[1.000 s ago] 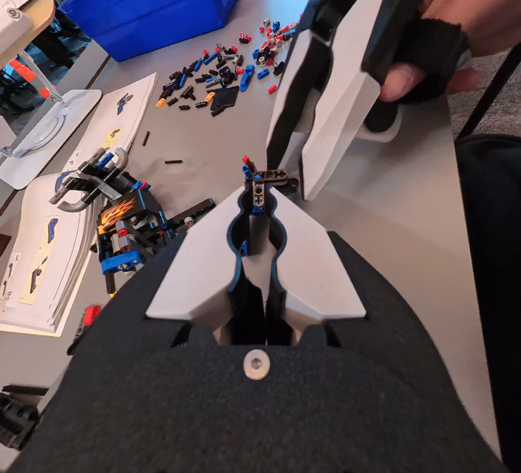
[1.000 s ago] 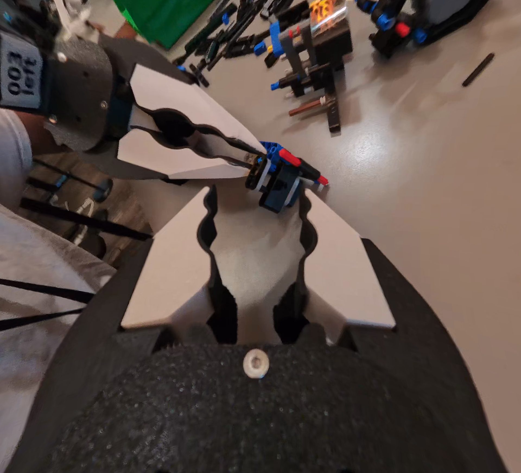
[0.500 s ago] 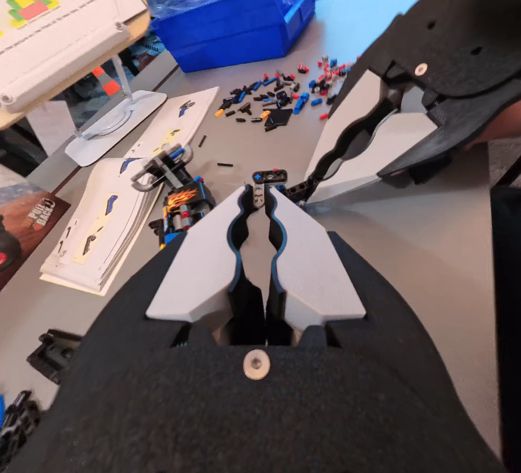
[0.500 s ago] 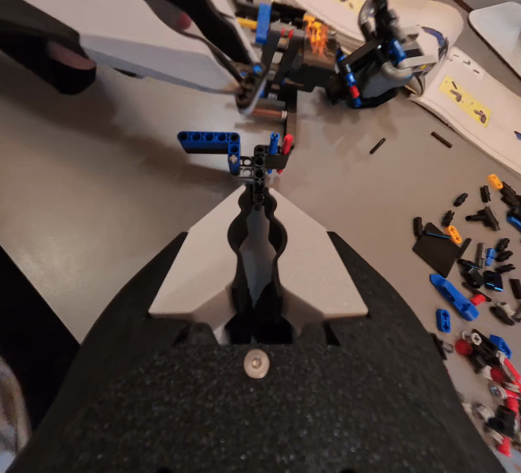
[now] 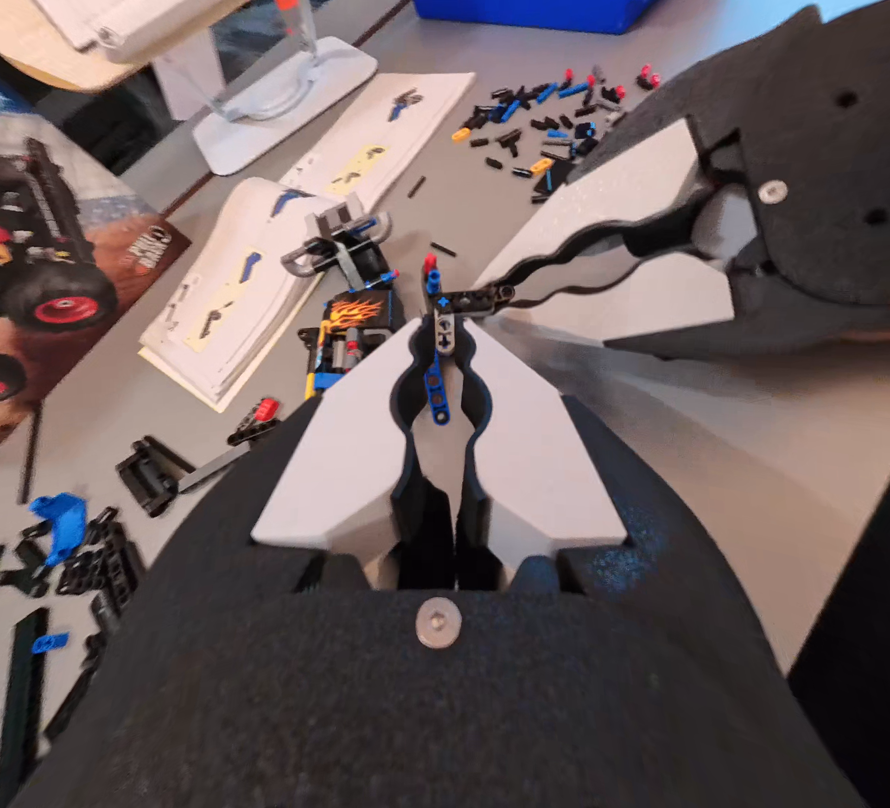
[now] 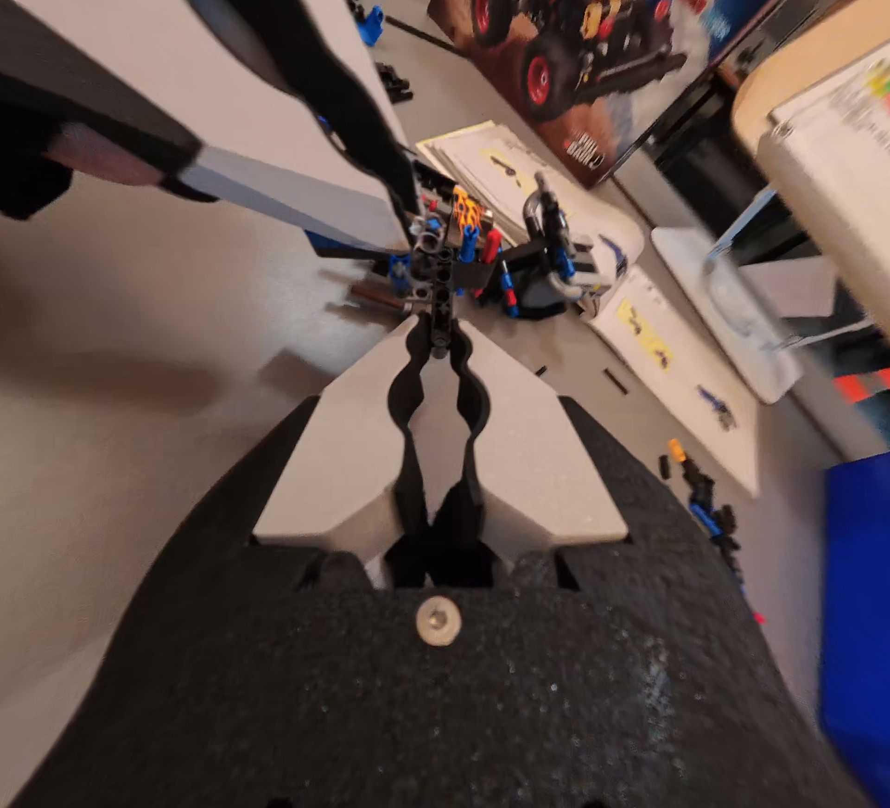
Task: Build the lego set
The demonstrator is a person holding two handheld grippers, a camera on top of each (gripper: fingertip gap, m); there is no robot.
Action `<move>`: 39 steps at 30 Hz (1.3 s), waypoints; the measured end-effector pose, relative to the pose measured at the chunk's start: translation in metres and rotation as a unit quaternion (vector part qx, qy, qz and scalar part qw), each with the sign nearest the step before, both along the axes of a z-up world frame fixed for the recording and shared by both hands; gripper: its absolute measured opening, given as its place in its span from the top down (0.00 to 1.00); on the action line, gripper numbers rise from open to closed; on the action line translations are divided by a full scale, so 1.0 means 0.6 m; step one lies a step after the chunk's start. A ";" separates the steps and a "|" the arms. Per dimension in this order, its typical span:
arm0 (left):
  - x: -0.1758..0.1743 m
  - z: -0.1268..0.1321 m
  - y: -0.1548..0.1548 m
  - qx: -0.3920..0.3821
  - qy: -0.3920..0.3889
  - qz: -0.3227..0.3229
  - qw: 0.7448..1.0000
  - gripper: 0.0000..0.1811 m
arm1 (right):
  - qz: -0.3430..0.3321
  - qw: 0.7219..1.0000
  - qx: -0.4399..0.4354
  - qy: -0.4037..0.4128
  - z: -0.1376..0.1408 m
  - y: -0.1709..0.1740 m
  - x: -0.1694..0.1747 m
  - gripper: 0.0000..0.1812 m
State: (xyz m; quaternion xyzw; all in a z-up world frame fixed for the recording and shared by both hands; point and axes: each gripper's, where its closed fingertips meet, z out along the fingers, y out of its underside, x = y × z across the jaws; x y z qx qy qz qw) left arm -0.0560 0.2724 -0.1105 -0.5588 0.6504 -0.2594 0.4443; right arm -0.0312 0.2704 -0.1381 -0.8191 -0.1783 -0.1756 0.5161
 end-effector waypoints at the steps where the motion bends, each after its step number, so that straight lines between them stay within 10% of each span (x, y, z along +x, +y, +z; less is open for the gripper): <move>1: 0.001 0.004 0.001 0.019 -0.006 0.013 1.000 0.97 | 0.003 1.000 0.010 -0.013 0.004 0.001 -0.004 0.96; 39: -0.004 -0.012 -0.013 0.138 -0.017 0.122 0.983 0.97 | 0.023 1.000 0.017 -0.013 0.000 -0.010 -0.019 0.96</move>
